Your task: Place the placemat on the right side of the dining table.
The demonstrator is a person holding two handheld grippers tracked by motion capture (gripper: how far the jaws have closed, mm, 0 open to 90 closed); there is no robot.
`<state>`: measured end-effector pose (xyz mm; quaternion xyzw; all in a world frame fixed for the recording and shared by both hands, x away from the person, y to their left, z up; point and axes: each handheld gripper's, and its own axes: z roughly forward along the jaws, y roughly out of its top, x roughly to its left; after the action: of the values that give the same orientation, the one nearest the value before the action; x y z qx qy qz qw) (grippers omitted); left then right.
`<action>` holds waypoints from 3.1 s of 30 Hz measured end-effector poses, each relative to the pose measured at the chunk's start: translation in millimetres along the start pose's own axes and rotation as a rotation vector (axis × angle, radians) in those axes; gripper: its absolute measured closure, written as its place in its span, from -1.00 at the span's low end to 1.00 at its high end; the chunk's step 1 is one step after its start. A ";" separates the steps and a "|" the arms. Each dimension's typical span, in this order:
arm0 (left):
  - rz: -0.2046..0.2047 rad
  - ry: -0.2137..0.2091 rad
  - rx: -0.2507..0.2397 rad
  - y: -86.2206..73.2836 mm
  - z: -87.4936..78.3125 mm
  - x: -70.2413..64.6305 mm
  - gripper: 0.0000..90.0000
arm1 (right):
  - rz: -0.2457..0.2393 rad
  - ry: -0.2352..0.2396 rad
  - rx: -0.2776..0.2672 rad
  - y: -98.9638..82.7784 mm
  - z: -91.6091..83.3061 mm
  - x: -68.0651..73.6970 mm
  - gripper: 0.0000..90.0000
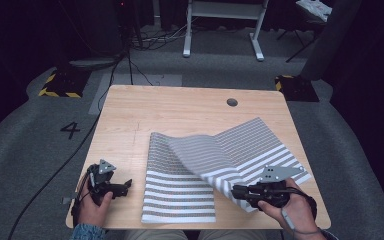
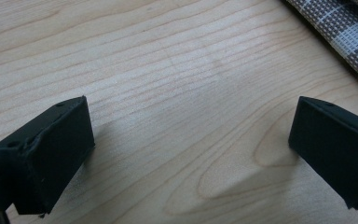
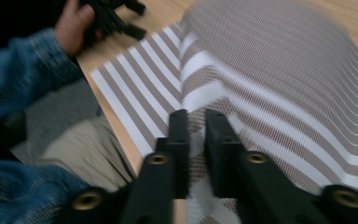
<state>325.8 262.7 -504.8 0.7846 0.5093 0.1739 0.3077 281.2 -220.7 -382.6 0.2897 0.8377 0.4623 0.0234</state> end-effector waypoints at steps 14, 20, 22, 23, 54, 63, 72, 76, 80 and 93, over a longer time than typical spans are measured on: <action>0.003 0.007 0.001 0.6 0.4 -0.1 -1.00 | 0.204 -0.447 -0.054 -26.7 -41.2 -101.8 -0.21; 0.003 0.006 0.001 0.6 0.3 -0.1 -1.00 | 0.319 -0.559 0.038 -63.5 -43.5 -150.2 -0.22; 0.002 0.005 -0.001 0.5 0.4 -0.1 -1.00 | 0.353 -0.595 0.072 -76.6 -43.0 -159.4 -0.24; 0.003 0.008 0.002 0.6 0.2 -0.1 -1.00 | 0.365 -0.611 0.087 -82.2 -43.0 -163.0 -0.26; 0.003 0.007 0.001 0.6 0.3 -0.1 -1.00 | 0.339 -0.615 0.220 -97.1 -41.7 -173.1 0.91; 0.003 0.005 0.000 0.5 0.4 0.0 -1.00 | 0.177 -0.711 0.065 -49.3 -70.7 -174.9 0.95; 0.002 0.006 -0.001 0.5 0.4 -0.1 -1.00 | -0.046 -0.963 -0.139 27.5 -69.5 -226.7 0.07; 0.003 0.007 0.000 0.5 0.4 -0.1 -1.00 | -0.058 -0.897 -0.178 23.8 -56.5 -220.7 -0.04; 0.003 0.007 0.001 0.6 0.3 -0.1 -1.00 | -0.009 -0.777 -0.169 10.2 -39.8 -204.6 -0.03; 0.001 0.007 -0.001 0.9 0.9 -0.4 -1.00 | 0.061 -0.486 -0.103 4.0 9.7 -131.8 -0.10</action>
<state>326.7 261.8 -504.9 0.7842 0.5098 0.1770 0.3061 395.5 -278.6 -415.1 0.4161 0.7737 0.4216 0.2247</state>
